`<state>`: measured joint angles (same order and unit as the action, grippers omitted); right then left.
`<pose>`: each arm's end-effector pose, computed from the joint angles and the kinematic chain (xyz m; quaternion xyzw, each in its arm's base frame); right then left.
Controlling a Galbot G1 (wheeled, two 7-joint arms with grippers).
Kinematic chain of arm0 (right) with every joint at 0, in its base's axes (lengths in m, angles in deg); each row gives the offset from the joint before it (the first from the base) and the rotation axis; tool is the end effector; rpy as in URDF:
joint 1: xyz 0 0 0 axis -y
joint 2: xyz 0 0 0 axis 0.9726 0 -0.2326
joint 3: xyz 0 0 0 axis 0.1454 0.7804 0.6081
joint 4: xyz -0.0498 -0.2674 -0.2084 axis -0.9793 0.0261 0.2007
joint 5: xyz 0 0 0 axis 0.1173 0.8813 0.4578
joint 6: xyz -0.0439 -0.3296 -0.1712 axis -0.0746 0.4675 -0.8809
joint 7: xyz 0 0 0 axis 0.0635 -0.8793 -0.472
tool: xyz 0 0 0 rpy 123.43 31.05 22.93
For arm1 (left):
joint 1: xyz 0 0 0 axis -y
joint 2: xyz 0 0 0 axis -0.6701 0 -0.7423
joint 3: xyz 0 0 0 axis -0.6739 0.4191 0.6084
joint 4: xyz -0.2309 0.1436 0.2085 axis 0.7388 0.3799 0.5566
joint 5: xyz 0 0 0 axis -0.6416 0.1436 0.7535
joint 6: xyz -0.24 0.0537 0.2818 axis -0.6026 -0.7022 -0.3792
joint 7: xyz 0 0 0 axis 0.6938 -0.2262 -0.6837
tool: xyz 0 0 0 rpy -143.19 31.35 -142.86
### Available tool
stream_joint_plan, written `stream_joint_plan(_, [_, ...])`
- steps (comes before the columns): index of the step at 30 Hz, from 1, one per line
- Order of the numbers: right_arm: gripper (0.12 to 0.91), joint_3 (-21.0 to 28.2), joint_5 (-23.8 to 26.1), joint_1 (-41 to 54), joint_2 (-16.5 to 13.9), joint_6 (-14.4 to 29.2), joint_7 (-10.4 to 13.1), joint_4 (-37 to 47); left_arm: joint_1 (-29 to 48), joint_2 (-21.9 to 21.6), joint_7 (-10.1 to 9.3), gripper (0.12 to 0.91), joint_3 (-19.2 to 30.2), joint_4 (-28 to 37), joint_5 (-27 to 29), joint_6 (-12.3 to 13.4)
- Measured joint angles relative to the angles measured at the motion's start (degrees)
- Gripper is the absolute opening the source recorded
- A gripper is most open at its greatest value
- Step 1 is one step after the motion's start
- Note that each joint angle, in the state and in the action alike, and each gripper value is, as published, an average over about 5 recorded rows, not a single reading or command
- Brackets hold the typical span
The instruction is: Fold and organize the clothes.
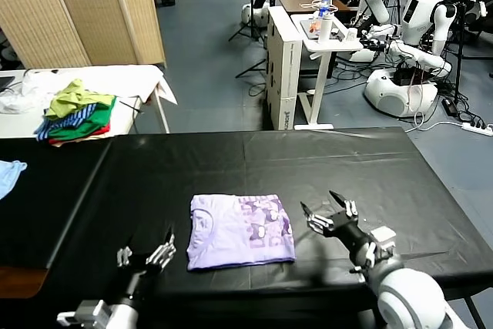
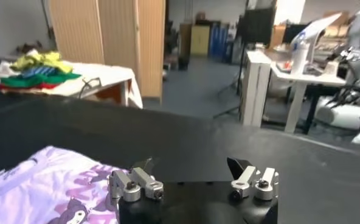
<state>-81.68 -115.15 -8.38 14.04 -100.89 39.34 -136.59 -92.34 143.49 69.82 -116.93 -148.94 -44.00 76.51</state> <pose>0.2359 -0.0493 -0.2197 0.1634 -0.9764 0.0467 0.1330 0.1363 0.0304 -0.2643 -0.0027 -0.9909 0.0897 0.1000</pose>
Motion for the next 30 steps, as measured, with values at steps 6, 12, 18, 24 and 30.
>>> stream_joint_plan(6, [0.907,-3.9,4.6,-7.8,1.1,7.2,0.7,-1.5,-4.0,-0.8,-0.6,0.907,-0.9,-2.1,-0.3,0.0])
stream_joint_plan(12, [0.907,-6.3,9.2,-15.0,2.6,12.9,2.0,-3.2,-8.5,-1.7,-0.96,0.907,-2.6,-4.5,-2.1,-0.2])
stream_joint_plan(18, [0.907,-7.6,10.7,-21.3,4.0,14.3,4.4,-5.0,-11.8,-2.2,-0.82,0.907,-4.2,-6.9,-1.8,-1.3])
stream_joint_plan(24, [0.907,-8.6,10.5,-24.5,4.6,12.6,7.0,-6.2,-13.1,-1.5,-0.19,0.907,-4.2,-7.2,0.5,-1.5])
stream_joint_plan(30, [0.907,-9.3,10.4,-26.0,4.8,11.3,9.1,-7.2,-13.9,-1.4,-0.05,0.907,-4.4,-7.4,1.9,-1.4])
